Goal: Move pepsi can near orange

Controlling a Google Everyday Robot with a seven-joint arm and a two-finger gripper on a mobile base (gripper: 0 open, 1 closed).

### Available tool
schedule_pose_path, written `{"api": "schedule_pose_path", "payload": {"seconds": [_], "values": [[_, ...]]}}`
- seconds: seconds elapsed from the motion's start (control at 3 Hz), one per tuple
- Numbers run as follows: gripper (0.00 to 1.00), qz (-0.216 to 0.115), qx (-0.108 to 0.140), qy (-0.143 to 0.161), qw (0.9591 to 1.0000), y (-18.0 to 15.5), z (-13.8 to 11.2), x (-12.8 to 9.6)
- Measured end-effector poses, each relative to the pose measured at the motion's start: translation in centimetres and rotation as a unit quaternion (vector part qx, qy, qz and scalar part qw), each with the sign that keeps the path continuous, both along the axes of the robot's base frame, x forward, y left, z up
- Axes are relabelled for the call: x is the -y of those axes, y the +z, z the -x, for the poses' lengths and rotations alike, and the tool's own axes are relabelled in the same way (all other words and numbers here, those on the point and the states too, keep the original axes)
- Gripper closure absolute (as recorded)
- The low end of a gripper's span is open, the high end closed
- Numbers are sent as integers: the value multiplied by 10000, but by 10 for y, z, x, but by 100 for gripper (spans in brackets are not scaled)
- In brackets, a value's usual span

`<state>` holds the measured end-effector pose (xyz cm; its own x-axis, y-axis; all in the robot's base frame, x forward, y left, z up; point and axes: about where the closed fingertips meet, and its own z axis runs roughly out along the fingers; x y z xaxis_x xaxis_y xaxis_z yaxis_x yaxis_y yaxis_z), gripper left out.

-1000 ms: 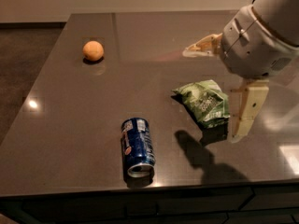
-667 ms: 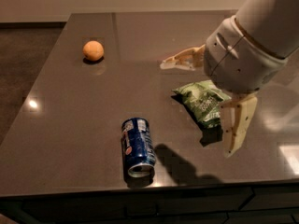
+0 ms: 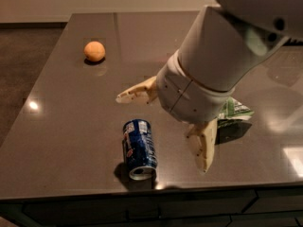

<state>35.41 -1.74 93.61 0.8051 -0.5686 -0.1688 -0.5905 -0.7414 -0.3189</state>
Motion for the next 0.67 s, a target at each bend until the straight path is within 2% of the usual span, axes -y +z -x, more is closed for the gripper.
{"api": "schedule_pose_path", "payload": {"seconds": [0.33,0.67], "values": [[0,168,162,404,9989,-14,3,-19],[0,273,252,664,9971,-24,4,-33]]}}
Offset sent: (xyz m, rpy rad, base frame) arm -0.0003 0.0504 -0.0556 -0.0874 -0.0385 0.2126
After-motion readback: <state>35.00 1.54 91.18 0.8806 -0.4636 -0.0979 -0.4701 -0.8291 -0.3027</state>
